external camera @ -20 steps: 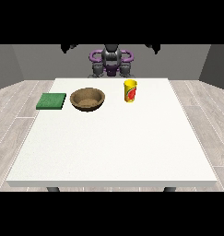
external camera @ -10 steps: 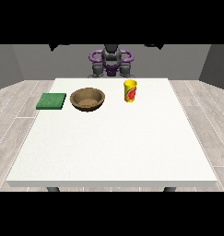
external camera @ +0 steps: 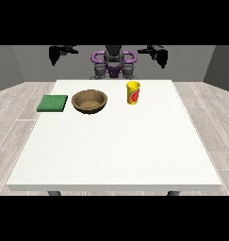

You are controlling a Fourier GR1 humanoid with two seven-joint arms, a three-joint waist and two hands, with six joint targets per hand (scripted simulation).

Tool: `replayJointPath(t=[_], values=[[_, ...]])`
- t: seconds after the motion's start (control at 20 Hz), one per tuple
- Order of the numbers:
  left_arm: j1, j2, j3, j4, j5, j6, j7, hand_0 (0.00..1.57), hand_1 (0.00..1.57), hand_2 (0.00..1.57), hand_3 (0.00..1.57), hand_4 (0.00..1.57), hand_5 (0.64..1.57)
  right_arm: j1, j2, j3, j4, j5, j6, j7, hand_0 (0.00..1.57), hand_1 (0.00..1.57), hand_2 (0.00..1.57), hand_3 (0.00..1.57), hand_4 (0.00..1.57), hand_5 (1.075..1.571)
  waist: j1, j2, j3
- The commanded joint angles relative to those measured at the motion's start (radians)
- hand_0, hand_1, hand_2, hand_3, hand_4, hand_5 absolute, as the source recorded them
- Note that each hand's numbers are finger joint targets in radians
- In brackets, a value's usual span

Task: Pick the cup and pour the ball into the bowl, then pick the bowl and place it on the pad

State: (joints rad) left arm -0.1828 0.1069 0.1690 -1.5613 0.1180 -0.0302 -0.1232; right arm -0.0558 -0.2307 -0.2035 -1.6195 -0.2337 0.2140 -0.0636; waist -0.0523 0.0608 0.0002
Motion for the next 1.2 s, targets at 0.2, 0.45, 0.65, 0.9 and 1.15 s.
replayJointPath(t=[0.2,0.45,0.65,0.9,1.15], values=[[0.008,-0.090,-0.040,0.232,-0.085,0.036,-0.315,0.00,0.00,0.00,0.00,0.00,1.518,-0.036,-0.006,-0.022,0.085,0.027,0.035,-0.127,0.00,0.00,0.00,0.00,0.00,1.571,-0.022,0.096,-0.0004],[-0.073,-0.106,-0.122,0.404,-0.079,0.199,-0.421,0.00,0.00,0.00,0.00,0.00,1.523,-0.127,-0.044,-0.045,0.111,0.006,0.042,-0.079,0.00,0.00,0.00,0.00,0.00,1.570,-0.048,0.114,-0.0005],[-0.145,-0.081,-0.005,0.593,-0.073,0.139,-0.576,0.00,0.00,0.00,0.00,0.00,1.517,-0.092,0.005,-0.005,0.061,0.023,0.034,-0.103,0.00,0.00,0.00,0.00,0.00,1.570,-0.083,0.177,-0.0009],[-0.220,-0.076,-0.005,0.736,-0.093,0.165,-0.608,0.00,0.00,0.00,0.00,0.00,1.517,-0.102,-0.044,-0.063,0.174,-0.004,0.099,-0.151,0.00,0.00,0.00,0.00,0.00,1.571,-0.067,0.145,-0.0004],[-0.278,-0.063,0.046,0.865,-0.068,0.153,-0.745,0.00,0.00,0.00,0.00,0.00,1.521,-0.127,-0.051,-0.071,0.172,-0.007,0.113,-0.198,0.00,0.00,0.00,0.00,0.00,1.571,-0.098,0.227,-0.0008]])
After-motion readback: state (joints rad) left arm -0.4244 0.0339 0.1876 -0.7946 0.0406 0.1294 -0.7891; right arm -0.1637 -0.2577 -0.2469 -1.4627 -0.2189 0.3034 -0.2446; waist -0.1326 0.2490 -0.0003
